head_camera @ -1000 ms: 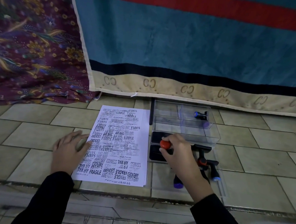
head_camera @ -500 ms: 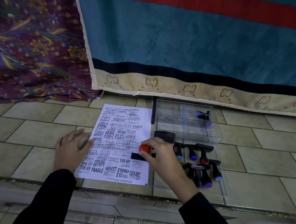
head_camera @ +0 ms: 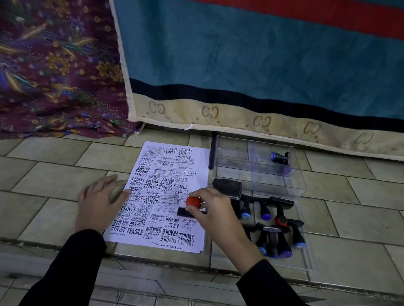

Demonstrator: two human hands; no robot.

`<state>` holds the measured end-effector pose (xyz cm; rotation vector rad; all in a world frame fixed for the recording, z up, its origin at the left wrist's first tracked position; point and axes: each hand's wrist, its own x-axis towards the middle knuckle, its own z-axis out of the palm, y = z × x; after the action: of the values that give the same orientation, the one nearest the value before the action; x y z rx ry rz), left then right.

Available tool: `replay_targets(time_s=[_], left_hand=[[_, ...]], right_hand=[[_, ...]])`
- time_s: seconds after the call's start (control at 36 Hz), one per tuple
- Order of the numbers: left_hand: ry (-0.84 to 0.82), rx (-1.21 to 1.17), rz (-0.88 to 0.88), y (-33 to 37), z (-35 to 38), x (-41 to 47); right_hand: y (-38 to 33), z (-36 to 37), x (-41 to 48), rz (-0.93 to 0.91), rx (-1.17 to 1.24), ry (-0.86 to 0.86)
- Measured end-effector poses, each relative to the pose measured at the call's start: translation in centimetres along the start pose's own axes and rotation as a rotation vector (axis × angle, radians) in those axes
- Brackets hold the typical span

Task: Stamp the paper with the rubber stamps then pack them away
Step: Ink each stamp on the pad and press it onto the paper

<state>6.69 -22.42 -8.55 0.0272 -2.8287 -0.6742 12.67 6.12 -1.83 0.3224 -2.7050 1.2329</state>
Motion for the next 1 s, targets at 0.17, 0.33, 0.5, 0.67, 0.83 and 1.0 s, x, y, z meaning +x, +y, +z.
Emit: replay_targets(time_s=[0.17,0.33,0.5,0.67,0.83,1.0], left_hand=[[0.014,-0.009,0.002,0.0,0.1,0.0],[0.019,-0.003,0.001,0.1,0.2,0.0],[0.023,-0.006,0.004,0.0,0.3,0.0],[0.032,-0.009,0.007,0.0,0.2,0.0],[0.026,-0.012,0.010,-0.1,0.2,-0.1],[0.014,-0.004,-0.006,0.0,0.2,-0.1]], right_hand=[[0.0,0.5,0.0,-0.008,0.013,-0.014],[0.3,0.5,-0.2,-0.024,-0.004,-0.025],[0.5,0.7,-0.3,-0.032,0.015,-0.017],[0.7,0.6,0.7,0.023,0.039,-0.010],[0.9,-2.9,1.0,0.197,0.304,0.269],[2.6,-7.2,-0.6,0.224,0.246,0.349]])
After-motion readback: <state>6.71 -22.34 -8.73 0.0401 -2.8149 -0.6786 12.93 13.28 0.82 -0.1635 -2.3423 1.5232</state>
